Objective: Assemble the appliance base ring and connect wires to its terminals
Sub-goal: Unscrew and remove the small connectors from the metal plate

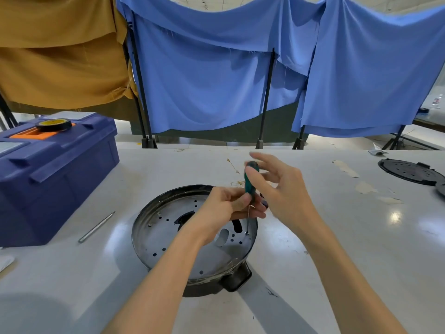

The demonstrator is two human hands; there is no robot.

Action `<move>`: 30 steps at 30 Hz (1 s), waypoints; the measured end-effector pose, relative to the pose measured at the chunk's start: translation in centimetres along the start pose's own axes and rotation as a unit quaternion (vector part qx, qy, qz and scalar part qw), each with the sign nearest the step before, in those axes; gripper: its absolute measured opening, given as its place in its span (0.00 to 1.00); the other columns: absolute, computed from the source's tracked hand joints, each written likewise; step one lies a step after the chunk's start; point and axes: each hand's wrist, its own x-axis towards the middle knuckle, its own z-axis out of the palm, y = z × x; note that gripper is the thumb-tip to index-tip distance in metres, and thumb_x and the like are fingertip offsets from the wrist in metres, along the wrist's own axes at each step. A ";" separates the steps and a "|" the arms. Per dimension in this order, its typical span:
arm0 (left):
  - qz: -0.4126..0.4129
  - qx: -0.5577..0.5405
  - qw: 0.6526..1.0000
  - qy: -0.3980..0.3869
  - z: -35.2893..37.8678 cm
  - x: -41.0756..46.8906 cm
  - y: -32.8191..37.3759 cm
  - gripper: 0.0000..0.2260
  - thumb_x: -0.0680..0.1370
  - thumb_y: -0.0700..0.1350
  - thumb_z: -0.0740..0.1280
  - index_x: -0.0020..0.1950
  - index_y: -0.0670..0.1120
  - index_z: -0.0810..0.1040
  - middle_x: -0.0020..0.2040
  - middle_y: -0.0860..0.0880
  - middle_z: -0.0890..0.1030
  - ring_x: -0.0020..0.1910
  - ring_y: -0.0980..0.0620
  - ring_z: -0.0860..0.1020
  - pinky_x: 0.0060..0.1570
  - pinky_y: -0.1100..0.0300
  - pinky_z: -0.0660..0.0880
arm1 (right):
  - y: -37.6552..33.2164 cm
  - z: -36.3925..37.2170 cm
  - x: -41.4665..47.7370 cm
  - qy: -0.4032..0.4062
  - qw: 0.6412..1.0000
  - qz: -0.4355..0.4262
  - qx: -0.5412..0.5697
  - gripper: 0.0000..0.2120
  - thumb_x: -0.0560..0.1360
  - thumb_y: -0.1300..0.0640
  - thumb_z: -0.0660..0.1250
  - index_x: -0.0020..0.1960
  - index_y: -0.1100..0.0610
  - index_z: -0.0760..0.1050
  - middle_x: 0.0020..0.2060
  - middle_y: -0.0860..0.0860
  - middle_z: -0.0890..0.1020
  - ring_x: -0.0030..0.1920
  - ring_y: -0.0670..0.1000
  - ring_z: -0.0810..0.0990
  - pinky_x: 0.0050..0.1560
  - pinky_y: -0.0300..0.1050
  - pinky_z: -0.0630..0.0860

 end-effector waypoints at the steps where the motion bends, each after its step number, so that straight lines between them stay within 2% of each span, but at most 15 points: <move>1: -0.001 -0.009 1.000 -0.002 -0.3 -0.1 0.0 0.10 0.81 0.39 0.61 0.56 0.35 0.80 0.51 0.39 0.84 0.51 0.41 0.83 0.52 0.57 0.79 | 0.0 -0.2 -0.1 -0.039 0.999 -0.013 0.031 0.15 0.78 0.53 0.66 0.64 0.51 0.76 0.51 0.45 0.83 0.50 0.43 0.83 0.52 0.38 0.79; 3: -0.005 -0.026 1.000 -0.003 -0.7 -0.4 0.1 0.08 0.79 0.37 0.64 0.54 0.37 0.81 0.50 0.41 0.85 0.51 0.42 0.83 0.53 0.57 0.79 | 0.0 0.0 -0.4 -0.040 0.997 -0.038 0.049 0.14 0.78 0.58 0.66 0.63 0.51 0.77 0.51 0.46 0.84 0.50 0.42 0.84 0.53 0.41 0.80; 6: 0.006 0.015 0.999 0.039 -0.4 -0.4 0.5 0.08 0.72 0.35 0.73 0.50 0.40 0.82 0.45 0.43 0.86 0.46 0.45 0.85 0.46 0.61 0.80 | -0.5 1.0 -0.5 0.049 0.998 -0.027 0.026 0.13 0.73 0.57 0.73 0.58 0.55 0.81 0.47 0.48 0.85 0.46 0.45 0.85 0.57 0.48 0.80; 9: 0.026 0.040 0.997 0.054 0.3 -0.1 0.4 0.05 0.75 0.33 0.69 0.47 0.41 0.83 0.41 0.45 0.86 0.41 0.48 0.85 0.41 0.62 0.80 | -1.0 3.3 -0.7 0.137 0.989 -0.038 -0.051 0.10 0.74 0.58 0.72 0.54 0.59 0.81 0.42 0.53 0.84 0.45 0.57 0.83 0.64 0.56 0.73; 10: 0.023 0.050 0.997 0.049 0.5 -0.1 0.5 0.08 0.77 0.32 0.66 0.46 0.41 0.83 0.39 0.47 0.86 0.40 0.49 0.85 0.40 0.63 0.80 | -1.1 4.1 -0.9 0.175 0.980 -0.035 -0.084 0.11 0.74 0.57 0.72 0.54 0.60 0.80 0.41 0.54 0.84 0.47 0.60 0.82 0.61 0.55 0.75; 12: 0.006 0.063 0.997 0.038 0.5 -0.1 0.9 0.12 0.76 0.30 0.61 0.45 0.41 0.82 0.37 0.47 0.85 0.39 0.50 0.85 0.39 0.63 0.79 | -1.6 4.3 -0.8 0.221 0.967 -0.015 -0.124 0.11 0.73 0.54 0.72 0.52 0.60 0.79 0.40 0.53 0.82 0.45 0.58 0.81 0.47 0.46 0.76; 14: -0.015 0.054 0.998 0.011 -0.1 0.0 1.0 0.11 0.77 0.33 0.61 0.47 0.40 0.82 0.42 0.44 0.86 0.44 0.45 0.85 0.45 0.59 0.81 | -1.3 2.9 -0.1 0.171 0.977 0.005 -0.128 0.12 0.71 0.49 0.73 0.49 0.56 0.80 0.38 0.49 0.82 0.39 0.51 0.81 0.39 0.39 0.73; 17: -0.022 0.031 0.997 -0.063 -0.9 -0.2 0.8 0.08 0.80 0.36 0.63 0.53 0.38 0.81 0.48 0.39 0.84 0.51 0.40 0.83 0.58 0.51 0.78 | -1.1 0.4 0.7 -0.022 1.000 0.000 -0.007 0.17 0.73 0.47 0.71 0.60 0.46 0.78 0.49 0.41 0.83 0.43 0.43 0.83 0.43 0.35 0.80; 19: -0.021 0.031 0.997 -0.064 -1.1 -0.1 0.5 0.08 0.79 0.37 0.64 0.54 0.39 0.81 0.49 0.40 0.84 0.51 0.40 0.83 0.58 0.50 0.78 | -0.7 0.2 0.5 -0.064 0.996 -0.041 0.054 0.14 0.76 0.53 0.68 0.62 0.49 0.78 0.50 0.43 0.84 0.47 0.41 0.84 0.47 0.37 0.81; 21: -0.014 0.018 0.999 -0.027 -0.9 -0.1 0.5 0.06 0.76 0.37 0.69 0.52 0.40 0.82 0.48 0.41 0.85 0.50 0.42 0.84 0.55 0.52 0.79 | -0.3 0.7 0.3 -0.005 0.997 -0.058 0.044 0.09 0.75 0.53 0.70 0.55 0.53 0.82 0.43 0.48 0.86 0.44 0.45 0.85 0.49 0.44 0.82; 23: 0.009 0.023 1.000 0.016 -0.5 0.0 0.4 0.07 0.72 0.37 0.74 0.49 0.43 0.83 0.44 0.45 0.86 0.45 0.45 0.85 0.49 0.57 0.81 | 0.1 1.6 0.2 0.091 0.994 -0.064 -0.004 0.10 0.72 0.51 0.73 0.46 0.57 0.82 0.35 0.50 0.84 0.37 0.50 0.84 0.45 0.46 0.81; 25: 0.021 0.049 0.998 0.028 0.1 0.1 0.4 0.04 0.73 0.39 0.73 0.47 0.45 0.84 0.43 0.47 0.86 0.43 0.47 0.85 0.44 0.61 0.81 | 0.1 2.7 0.2 0.210 0.968 -0.084 -0.110 0.15 0.70 0.48 0.75 0.39 0.61 0.80 0.28 0.49 0.79 0.28 0.50 0.76 0.36 0.35 0.73; 27: 0.019 0.074 0.997 0.012 0.5 0.1 0.6 0.05 0.77 0.39 0.68 0.48 0.45 0.84 0.44 0.46 0.86 0.44 0.48 0.85 0.44 0.63 0.80 | -0.5 3.3 0.1 0.278 0.940 -0.063 -0.187 0.20 0.70 0.44 0.74 0.33 0.60 0.76 0.24 0.48 0.72 0.25 0.50 0.68 0.31 0.29 0.61; 29: 0.003 0.075 0.997 0.000 0.4 0.0 0.8 0.08 0.79 0.38 0.65 0.52 0.41 0.83 0.46 0.43 0.86 0.46 0.46 0.85 0.48 0.60 0.80 | -0.2 2.7 0.5 0.227 0.951 -0.052 -0.205 0.24 0.72 0.40 0.70 0.31 0.59 0.73 0.24 0.48 0.72 0.26 0.51 0.69 0.30 0.35 0.65; 30: -0.002 0.067 0.998 -0.004 0.2 -0.1 0.8 0.09 0.80 0.37 0.63 0.54 0.39 0.82 0.47 0.41 0.85 0.47 0.45 0.84 0.51 0.57 0.80 | 0.1 2.0 0.9 0.157 0.976 -0.042 -0.145 0.22 0.73 0.41 0.68 0.33 0.58 0.75 0.26 0.49 0.76 0.28 0.52 0.74 0.32 0.40 0.72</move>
